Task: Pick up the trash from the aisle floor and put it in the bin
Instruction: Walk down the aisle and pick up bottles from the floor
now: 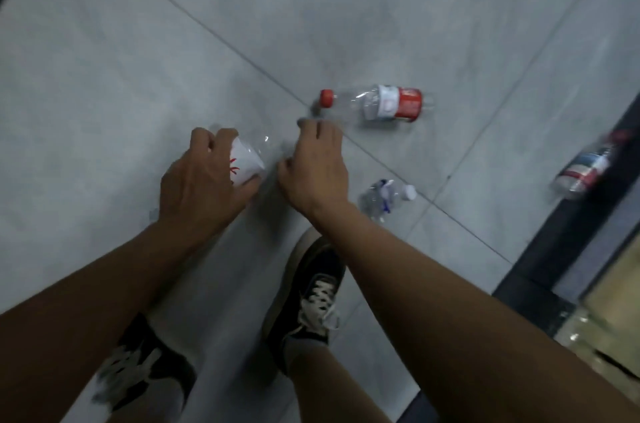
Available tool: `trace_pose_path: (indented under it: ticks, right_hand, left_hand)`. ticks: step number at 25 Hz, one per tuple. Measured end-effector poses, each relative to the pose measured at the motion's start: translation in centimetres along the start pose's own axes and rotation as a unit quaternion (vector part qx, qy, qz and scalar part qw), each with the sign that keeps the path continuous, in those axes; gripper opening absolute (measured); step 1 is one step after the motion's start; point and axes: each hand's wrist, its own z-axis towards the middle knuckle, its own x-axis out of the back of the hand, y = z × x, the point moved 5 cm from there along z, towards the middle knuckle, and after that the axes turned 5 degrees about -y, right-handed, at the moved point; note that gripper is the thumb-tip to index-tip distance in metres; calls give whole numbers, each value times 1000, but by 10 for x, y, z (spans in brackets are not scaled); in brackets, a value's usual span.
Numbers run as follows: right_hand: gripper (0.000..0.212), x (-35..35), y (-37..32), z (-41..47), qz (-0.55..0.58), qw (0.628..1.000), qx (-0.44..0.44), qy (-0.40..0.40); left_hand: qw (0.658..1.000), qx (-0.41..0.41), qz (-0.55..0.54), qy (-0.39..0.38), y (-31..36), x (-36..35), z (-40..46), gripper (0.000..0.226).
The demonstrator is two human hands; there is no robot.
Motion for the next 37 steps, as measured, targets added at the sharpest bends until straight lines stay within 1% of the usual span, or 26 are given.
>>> trace_pose_path:
  ticks: [2, 3, 4, 6, 8, 10, 12, 15, 18, 22, 25, 28, 30, 32, 34, 36, 37]
  right_hand:
    - [69, 20, 22, 29, -49, 994, 11, 98]
    - [72, 28, 37, 45, -82, 989, 13, 122]
    - [76, 35, 55, 61, -120, 985, -2, 121]
    - [87, 43, 93, 90, -193, 977, -49, 70]
    - [91, 41, 121, 102, -260, 963, -73, 20]
    - [79, 35, 128, 98, -295, 954, -48, 23]
    - [66, 28, 118, 87, -297, 955, -5, 30]
    - [63, 27, 87, 58, -246, 969, 29, -3]
    - [67, 48, 55, 3, -185, 982, 15, -23]
    - [67, 105, 16, -111, -161, 980, -39, -110]
    - [67, 169, -23, -206, -132, 978, -40, -156]
    - [84, 250, -70, -284, -114, 977, -49, -175]
    - [87, 304, -104, -328, -99, 976, -36, -190]
    - [87, 353, -138, -357, -85, 975, -14, -204]
    - [89, 400, -173, -382, -77, 974, 2, -213]
    - [85, 439, -206, -407, -68, 974, 29, -212]
    - [84, 457, -223, -420, -68, 974, 44, -212]
  left_hand:
    - [999, 15, -36, 9, 29, -15, 11, 75]
    - [998, 24, -50, 11, 39, -23, 16, 77]
    - [998, 28, -62, 11, 47, -31, 21, 79]
    - [996, 33, -81, 2, 58, -47, 27, 81]
    - [995, 41, -90, -8, 61, -58, 29, 83]
    - [995, 44, -89, -24, 62, -65, 24, 84]
    - [994, 53, -82, -50, 61, -66, 14, 84]
    - [992, 78, -68, -66, 58, -41, -15, 78]
    - [989, 118, -64, -67, 59, 16, -59, 71]
    - [984, 140, -68, -81, 81, 125, -133, 72]
    - [983, 136, -59, -110, 106, 212, -190, 74]
    - [977, 138, -64, -151, 133, 303, -244, 75]
    - [975, 138, -76, -154, 150, 371, -287, 75]
    - [981, 120, -81, -130, 160, 433, -326, 76]
    - [985, 105, -79, -108, 160, 488, -371, 83]
    - [986, 107, -75, -101, 152, 528, -417, 89]
    - [986, 112, -76, -95, 146, 546, -440, 88]
